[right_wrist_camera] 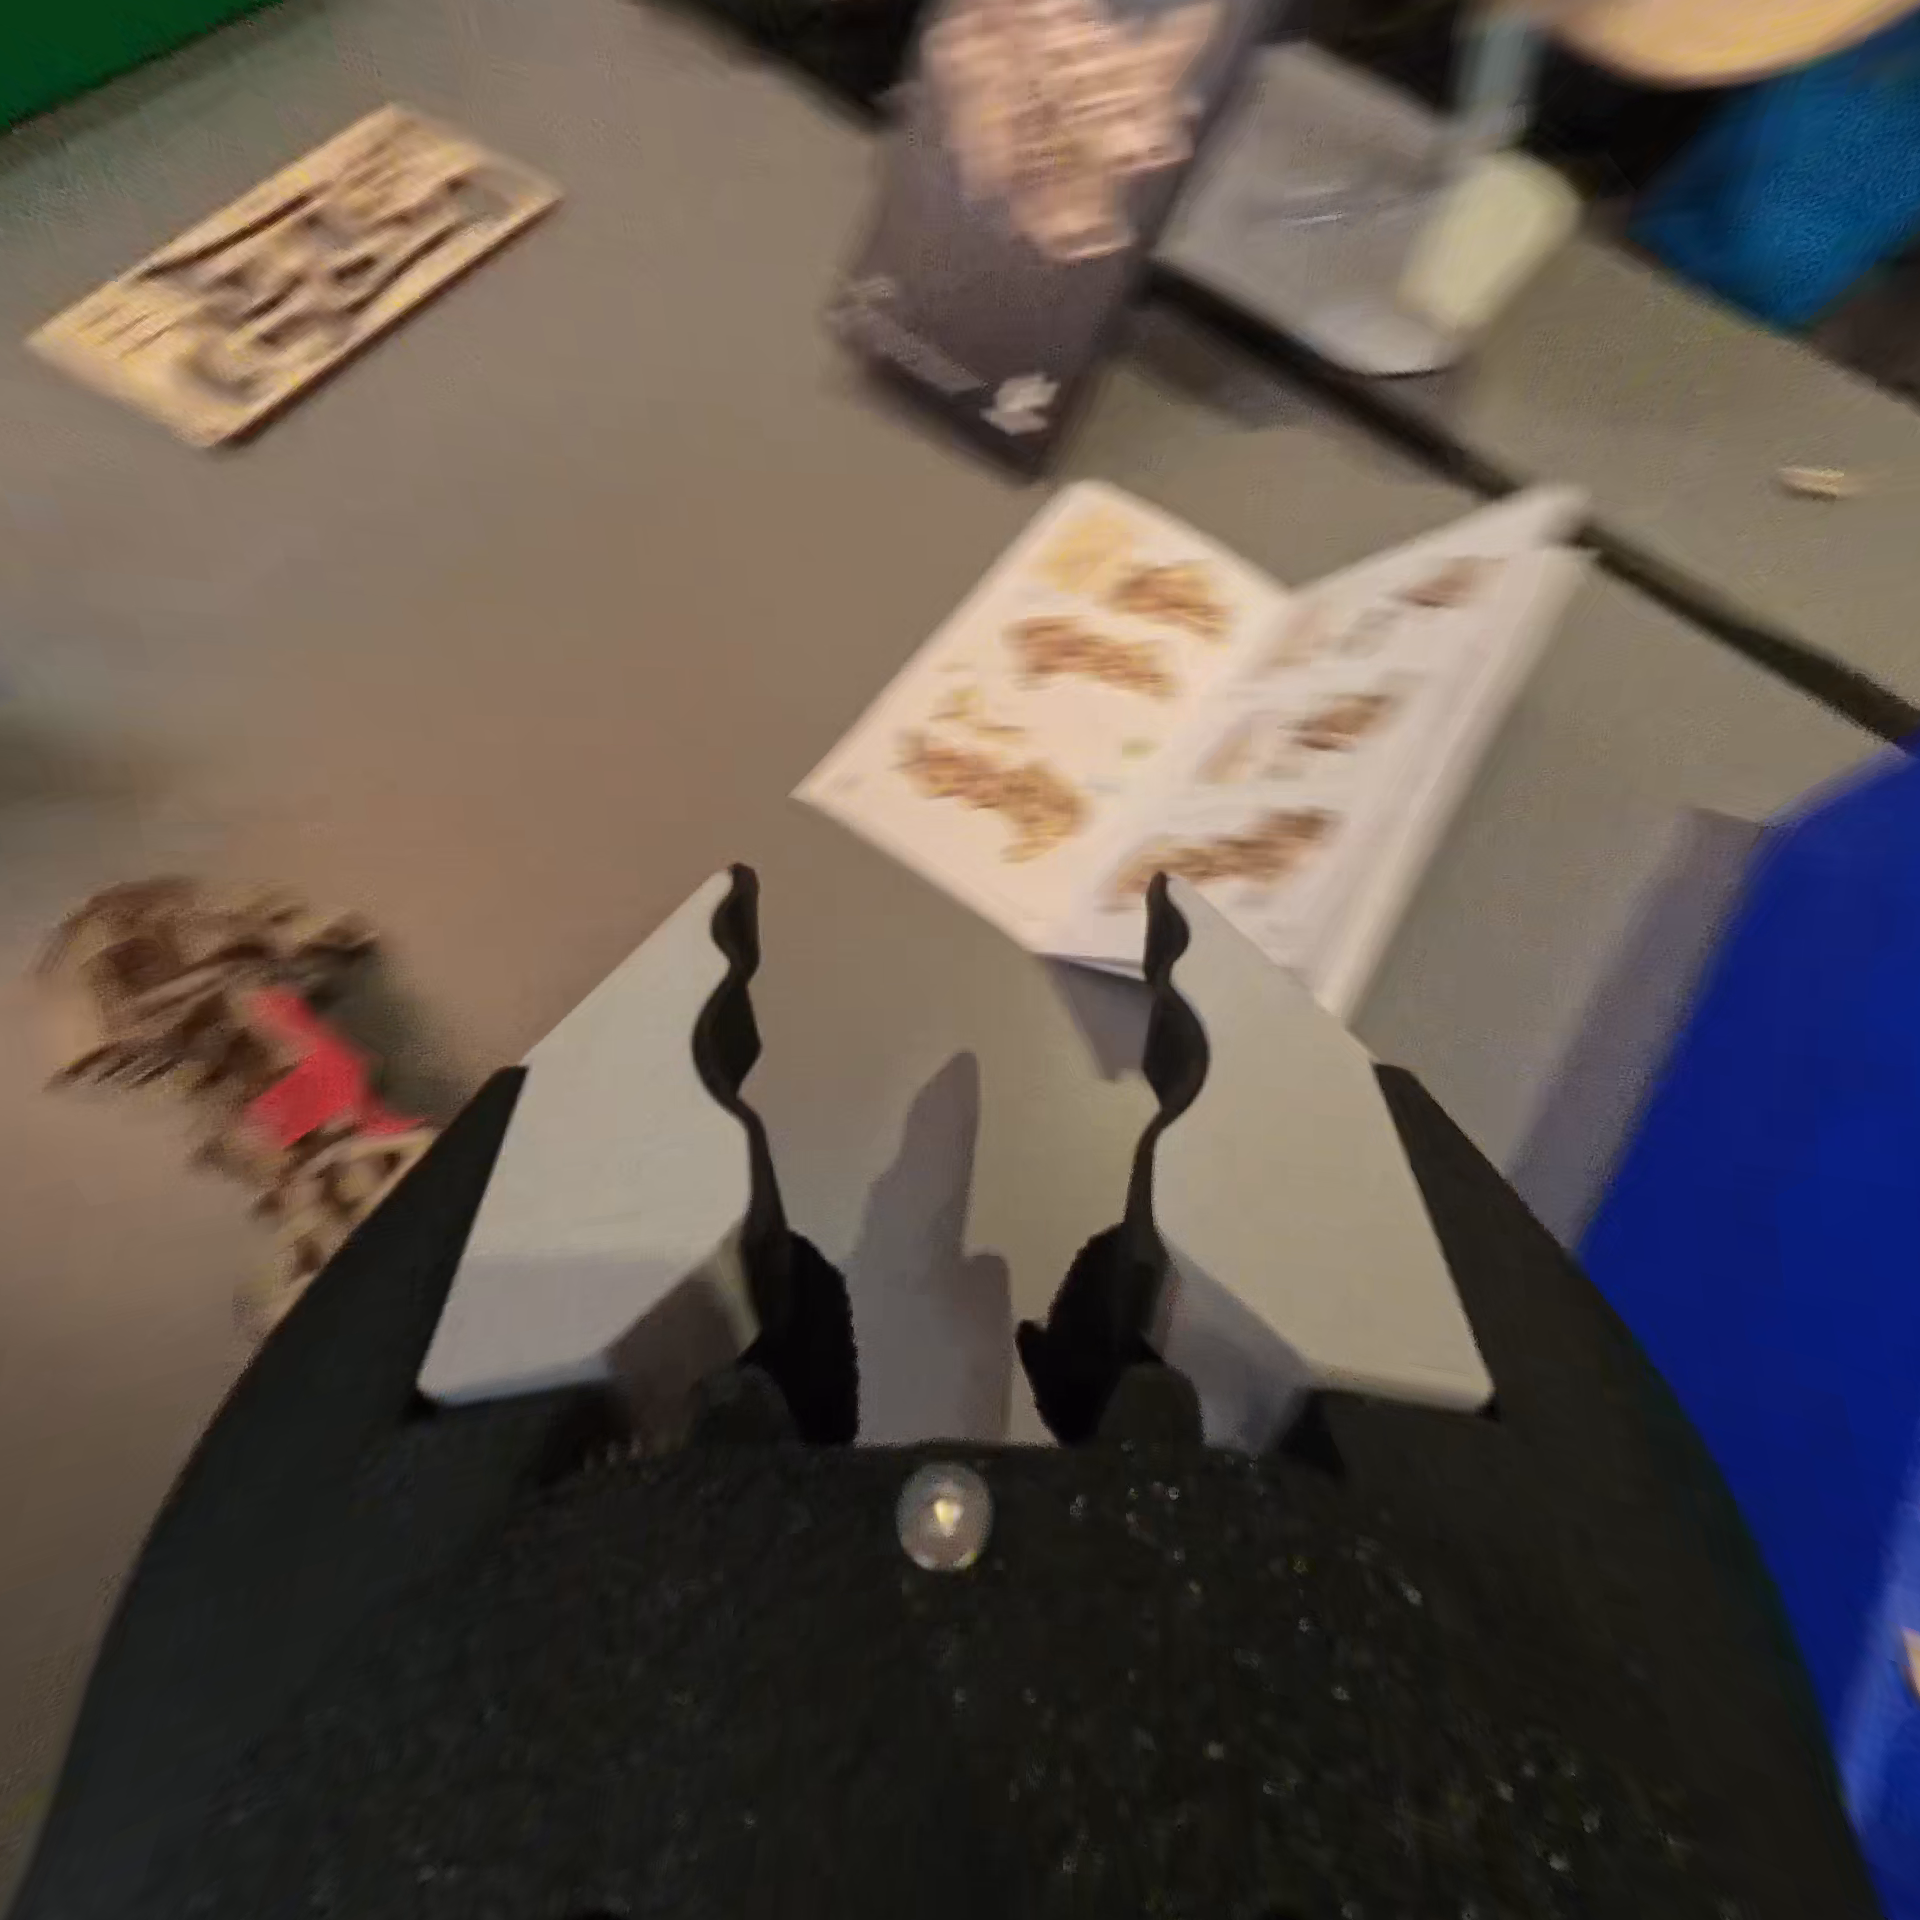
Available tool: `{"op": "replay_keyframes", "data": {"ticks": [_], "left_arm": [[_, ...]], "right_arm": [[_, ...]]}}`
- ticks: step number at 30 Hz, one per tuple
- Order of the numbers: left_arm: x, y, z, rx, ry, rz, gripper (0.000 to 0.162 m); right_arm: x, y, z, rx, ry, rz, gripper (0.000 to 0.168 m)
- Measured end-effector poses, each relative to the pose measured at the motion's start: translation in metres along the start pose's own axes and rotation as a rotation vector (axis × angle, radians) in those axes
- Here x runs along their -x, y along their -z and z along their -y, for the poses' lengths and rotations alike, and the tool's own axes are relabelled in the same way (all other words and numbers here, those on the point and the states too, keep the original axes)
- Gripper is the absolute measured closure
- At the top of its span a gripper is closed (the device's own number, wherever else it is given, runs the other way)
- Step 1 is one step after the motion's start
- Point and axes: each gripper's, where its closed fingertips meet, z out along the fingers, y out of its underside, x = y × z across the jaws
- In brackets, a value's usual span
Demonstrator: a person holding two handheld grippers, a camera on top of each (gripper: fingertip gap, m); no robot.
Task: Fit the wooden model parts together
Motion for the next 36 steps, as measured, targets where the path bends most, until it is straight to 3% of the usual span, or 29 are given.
{"op": "replay_keyframes", "data": {"ticks": [4, 12, 16, 19, 22, 24, 26, 32, 36], "left_arm": [[-0.002, -0.004, -0.002, 0.008, 0.025, -0.023, 0.112], [0.0, -0.007, -0.004, 0.019, 0.037, -0.017, 0.113], [-0.012, -0.019, 0.039, -0.072, 0.048, -0.084, 0.116], [-0.019, -0.055, 0.082, 0.004, -0.166, -0.084, 0.116], [-0.028, -0.115, 0.118, 0.094, -0.321, -0.119, 0.117], [-0.038, -0.161, 0.127, 0.157, -0.399, -0.157, 0.12], [-0.041, -0.208, 0.126, 0.202, -0.477, -0.144, 0.123], [-0.046, -0.295, 0.112, 0.312, -0.632, -0.103, 0.113], [-0.041, -0.307, 0.114, 0.345, -0.567, -0.118, 0.106]], "right_arm": [[-0.043, -0.002, -0.003, -0.118, -0.151, -0.082, 0.1], [-0.054, -0.024, -0.028, -0.046, -0.125, -0.161, 0.101], [-0.056, -0.028, -0.028, -0.072, -0.185, -0.134, 0.111], [-0.062, -0.033, -0.027, -0.079, -0.215, -0.151, 0.119], [-0.066, -0.038, -0.026, -0.09, -0.235, -0.147, 0.131], [-0.067, -0.038, -0.027, -0.092, -0.243, -0.138, 0.16], [-0.066, -0.036, -0.028, -0.094, -0.249, -0.133, 0.168], [-0.056, -0.028, -0.028, -0.116, -0.331, -0.044, 0.168], [-0.07, -0.011, -0.015, -0.223, -0.337, -0.052, 0.142]]}}
